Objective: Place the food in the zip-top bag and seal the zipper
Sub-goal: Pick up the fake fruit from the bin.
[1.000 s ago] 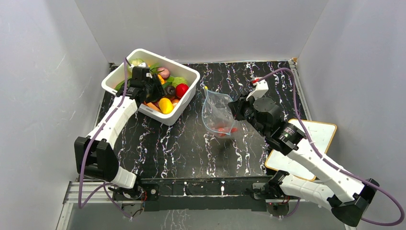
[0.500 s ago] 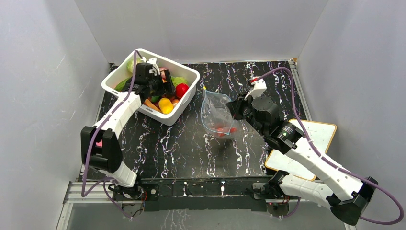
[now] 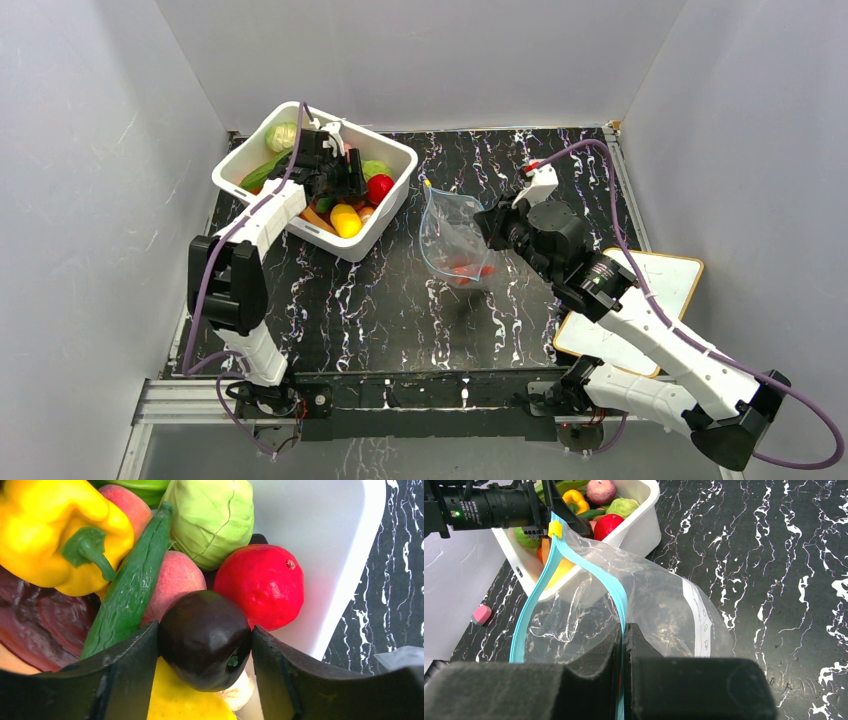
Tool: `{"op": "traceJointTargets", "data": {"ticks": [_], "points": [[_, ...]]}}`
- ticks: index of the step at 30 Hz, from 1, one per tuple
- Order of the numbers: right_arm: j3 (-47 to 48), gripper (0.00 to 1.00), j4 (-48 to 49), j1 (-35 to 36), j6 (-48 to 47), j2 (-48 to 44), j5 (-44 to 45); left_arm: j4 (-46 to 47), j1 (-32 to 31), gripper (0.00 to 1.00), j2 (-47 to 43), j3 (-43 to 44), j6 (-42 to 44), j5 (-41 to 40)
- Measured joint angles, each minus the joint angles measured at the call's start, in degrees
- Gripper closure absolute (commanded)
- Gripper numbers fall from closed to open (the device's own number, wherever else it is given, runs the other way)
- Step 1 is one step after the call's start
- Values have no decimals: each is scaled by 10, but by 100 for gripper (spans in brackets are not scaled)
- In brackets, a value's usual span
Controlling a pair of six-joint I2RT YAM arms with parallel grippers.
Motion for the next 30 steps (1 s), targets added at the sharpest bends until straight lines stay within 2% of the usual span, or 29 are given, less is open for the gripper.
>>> {"op": "traceJointTargets", "data": {"ticks": [2,5,18,24,30], "points": [[0,100,0,0,0,-1,0,2,0,57,-2,0,1,0],[0,100,0,0,0,-1,0,2,0,60,-7,-1,1,-1],[0,100,2,0,2,-1,-5,-15,0,63,-134,-46,-21,-3],[0,100,5,0,21,11,-15,-19,0,64,-221,-74,-46,48],[0,100,17,0,42,44,-35,-12,0,65,-299,-104,-86,141]]}}
